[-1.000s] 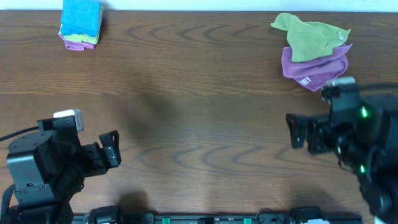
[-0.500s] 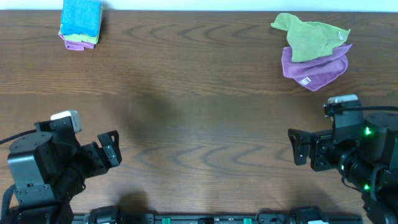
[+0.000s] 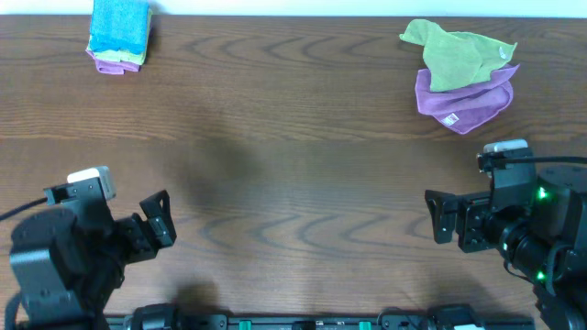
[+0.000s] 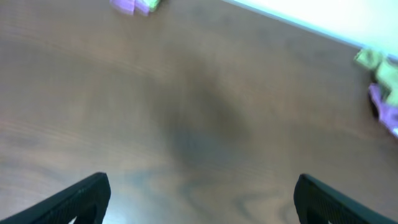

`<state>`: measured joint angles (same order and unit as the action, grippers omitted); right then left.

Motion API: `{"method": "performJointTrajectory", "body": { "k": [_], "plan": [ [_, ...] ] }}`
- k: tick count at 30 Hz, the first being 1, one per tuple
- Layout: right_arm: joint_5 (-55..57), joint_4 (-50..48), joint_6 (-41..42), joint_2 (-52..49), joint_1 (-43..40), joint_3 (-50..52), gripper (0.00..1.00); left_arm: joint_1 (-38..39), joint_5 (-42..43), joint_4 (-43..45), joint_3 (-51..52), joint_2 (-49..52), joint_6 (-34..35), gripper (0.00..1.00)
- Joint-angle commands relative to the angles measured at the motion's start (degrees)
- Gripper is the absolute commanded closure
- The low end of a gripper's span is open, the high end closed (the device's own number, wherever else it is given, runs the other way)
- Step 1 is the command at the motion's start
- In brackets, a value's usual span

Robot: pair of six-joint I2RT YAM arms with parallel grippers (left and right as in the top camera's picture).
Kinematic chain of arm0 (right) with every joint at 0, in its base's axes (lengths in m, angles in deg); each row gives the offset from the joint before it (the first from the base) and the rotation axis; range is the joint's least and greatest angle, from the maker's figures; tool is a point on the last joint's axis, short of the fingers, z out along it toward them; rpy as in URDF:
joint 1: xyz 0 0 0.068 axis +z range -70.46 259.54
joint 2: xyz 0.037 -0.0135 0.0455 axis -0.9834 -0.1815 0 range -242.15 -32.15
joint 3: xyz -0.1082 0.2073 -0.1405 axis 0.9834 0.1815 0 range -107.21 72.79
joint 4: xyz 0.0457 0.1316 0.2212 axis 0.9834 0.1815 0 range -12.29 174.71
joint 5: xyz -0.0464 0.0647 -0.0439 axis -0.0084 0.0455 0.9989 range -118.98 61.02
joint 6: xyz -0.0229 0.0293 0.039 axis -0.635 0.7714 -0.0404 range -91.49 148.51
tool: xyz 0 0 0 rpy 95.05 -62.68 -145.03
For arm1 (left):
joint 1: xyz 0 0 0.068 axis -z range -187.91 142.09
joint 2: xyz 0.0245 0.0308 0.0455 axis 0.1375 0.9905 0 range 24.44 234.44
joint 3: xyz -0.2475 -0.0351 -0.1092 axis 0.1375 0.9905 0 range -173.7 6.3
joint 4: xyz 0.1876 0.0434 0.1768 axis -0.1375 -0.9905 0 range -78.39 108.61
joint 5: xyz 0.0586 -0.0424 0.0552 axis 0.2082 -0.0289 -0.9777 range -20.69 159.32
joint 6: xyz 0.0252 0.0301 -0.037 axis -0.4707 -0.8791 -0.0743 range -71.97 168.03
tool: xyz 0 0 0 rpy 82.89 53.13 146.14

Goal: Fold the cloth

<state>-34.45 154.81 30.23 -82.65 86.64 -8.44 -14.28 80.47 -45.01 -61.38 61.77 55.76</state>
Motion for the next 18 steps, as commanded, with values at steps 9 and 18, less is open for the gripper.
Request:
{"method": "performJointTrajectory", "body": {
  "k": [9, 18],
  "plan": [
    [0.57, 0.11, 0.13, 0.02, 0.48, 0.15, 0.01, 4.15, -5.22, 21.38, 32.11, -21.35, -5.18, 0.05],
    [0.57, 0.11, 0.13, 0.02, 0.48, 0.15, 0.01, 4.17, -5.33, 30.12, 48.37, -30.67, -1.36, 0.05]
  ]
}}
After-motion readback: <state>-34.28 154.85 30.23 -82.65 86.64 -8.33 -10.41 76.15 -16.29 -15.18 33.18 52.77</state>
